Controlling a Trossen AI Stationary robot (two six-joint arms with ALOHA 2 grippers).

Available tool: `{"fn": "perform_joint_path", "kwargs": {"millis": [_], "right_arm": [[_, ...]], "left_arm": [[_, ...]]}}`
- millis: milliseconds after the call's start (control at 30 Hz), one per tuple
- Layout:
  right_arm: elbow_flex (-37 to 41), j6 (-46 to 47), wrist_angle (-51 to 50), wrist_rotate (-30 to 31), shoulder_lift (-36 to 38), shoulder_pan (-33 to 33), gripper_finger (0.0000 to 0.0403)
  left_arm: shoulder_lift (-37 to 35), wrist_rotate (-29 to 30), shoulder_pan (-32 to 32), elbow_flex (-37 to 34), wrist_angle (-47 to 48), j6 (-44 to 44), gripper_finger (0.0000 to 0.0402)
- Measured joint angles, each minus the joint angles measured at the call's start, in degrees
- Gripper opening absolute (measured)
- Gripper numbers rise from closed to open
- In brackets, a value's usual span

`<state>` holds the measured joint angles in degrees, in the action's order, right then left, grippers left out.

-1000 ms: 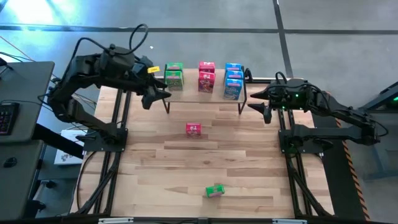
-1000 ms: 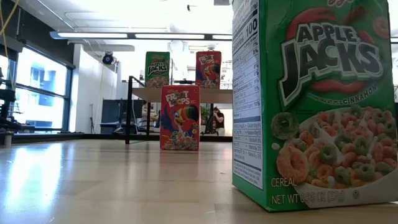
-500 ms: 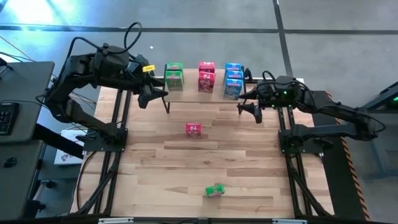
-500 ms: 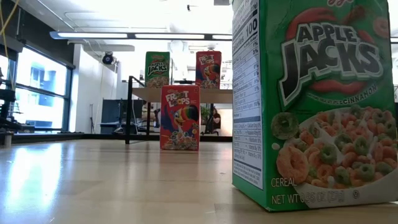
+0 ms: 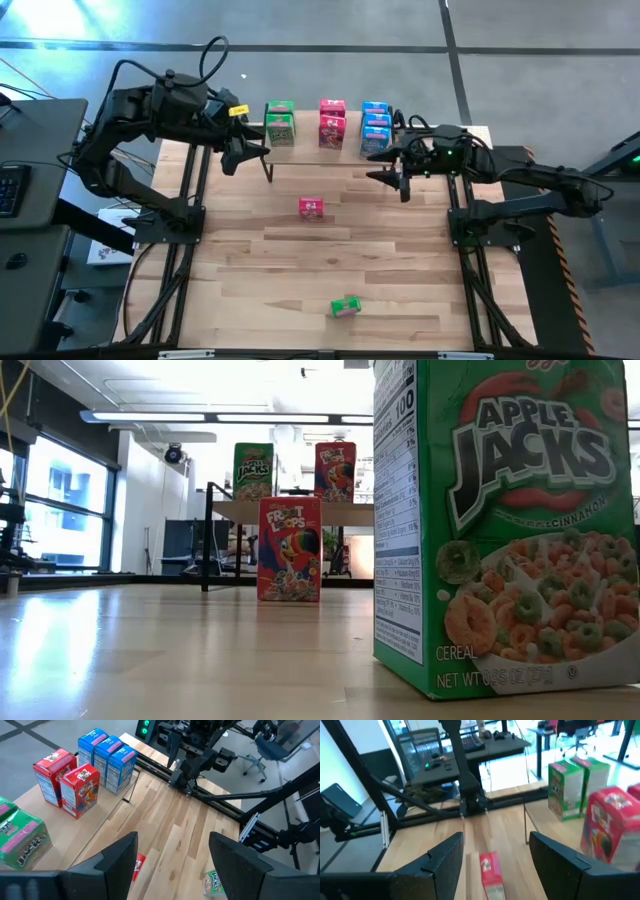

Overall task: Stack cereal on shelf
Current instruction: Put the red cereal box on the shelf aligned with the other red cereal boxes

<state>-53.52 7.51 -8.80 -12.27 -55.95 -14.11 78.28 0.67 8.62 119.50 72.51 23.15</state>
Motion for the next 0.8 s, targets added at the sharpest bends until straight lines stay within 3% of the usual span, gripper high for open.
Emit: {"fn": "perform_joint_path", "kwargs": {"millis": [367, 467, 800], "right_arm": [[-0.3, 3.1, 11.4, 0.7, -5.2, 3.7, 0.0220], [-3.6, 2.8, 10.1, 3.4, -7.6, 5.0, 0.0220], [-19.5, -2.6, -5.7, 3.7, -19.3, 5.9, 0.0220]], "left_arm": [[-0.2, 0.0, 0.0, 0.0, 0.8, -2.7, 0.0237], [-0.2, 0.0, 0.0, 0.0, 0.9, -2.9, 0.0237], [-3.3, 0.9, 0.1, 0.0, 4.4, -9.2, 0.0237]]}}
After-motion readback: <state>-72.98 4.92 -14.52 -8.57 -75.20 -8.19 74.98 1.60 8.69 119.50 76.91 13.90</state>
